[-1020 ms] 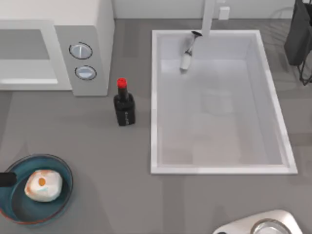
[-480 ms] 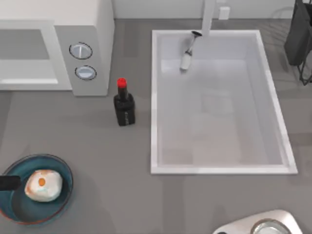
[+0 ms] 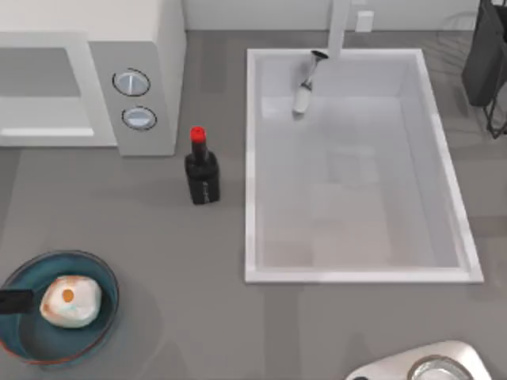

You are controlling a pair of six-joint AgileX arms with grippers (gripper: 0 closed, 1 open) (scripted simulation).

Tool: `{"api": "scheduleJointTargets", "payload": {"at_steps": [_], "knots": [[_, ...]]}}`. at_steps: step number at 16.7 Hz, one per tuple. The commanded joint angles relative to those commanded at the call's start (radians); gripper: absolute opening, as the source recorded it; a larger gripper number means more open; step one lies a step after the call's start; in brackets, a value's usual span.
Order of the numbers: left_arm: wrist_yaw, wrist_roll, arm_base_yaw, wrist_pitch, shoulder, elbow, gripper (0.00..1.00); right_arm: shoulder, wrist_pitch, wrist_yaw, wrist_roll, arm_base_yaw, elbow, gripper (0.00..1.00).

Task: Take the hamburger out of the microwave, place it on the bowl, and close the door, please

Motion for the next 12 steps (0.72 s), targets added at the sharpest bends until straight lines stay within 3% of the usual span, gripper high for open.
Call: {"api": "scheduleJointTargets", "payload": {"at_steps": [3,8,12], "knots": [[0.104,-0.001,0.104,-0.073,-0.066,0.007,0.00,0.000,0.000,0.000,0.000,0.000,0.000,1.00],[0.382,-0.001,0.381,-0.185,-0.170,0.015,0.00,0.000,0.000,0.000,0.000,0.000,0.000,1.00],[0.456,-0.001,0.456,-0.201,-0.187,0.016,0.00,0.000,0.000,0.000,0.000,0.000,0.000,1.00]]}}
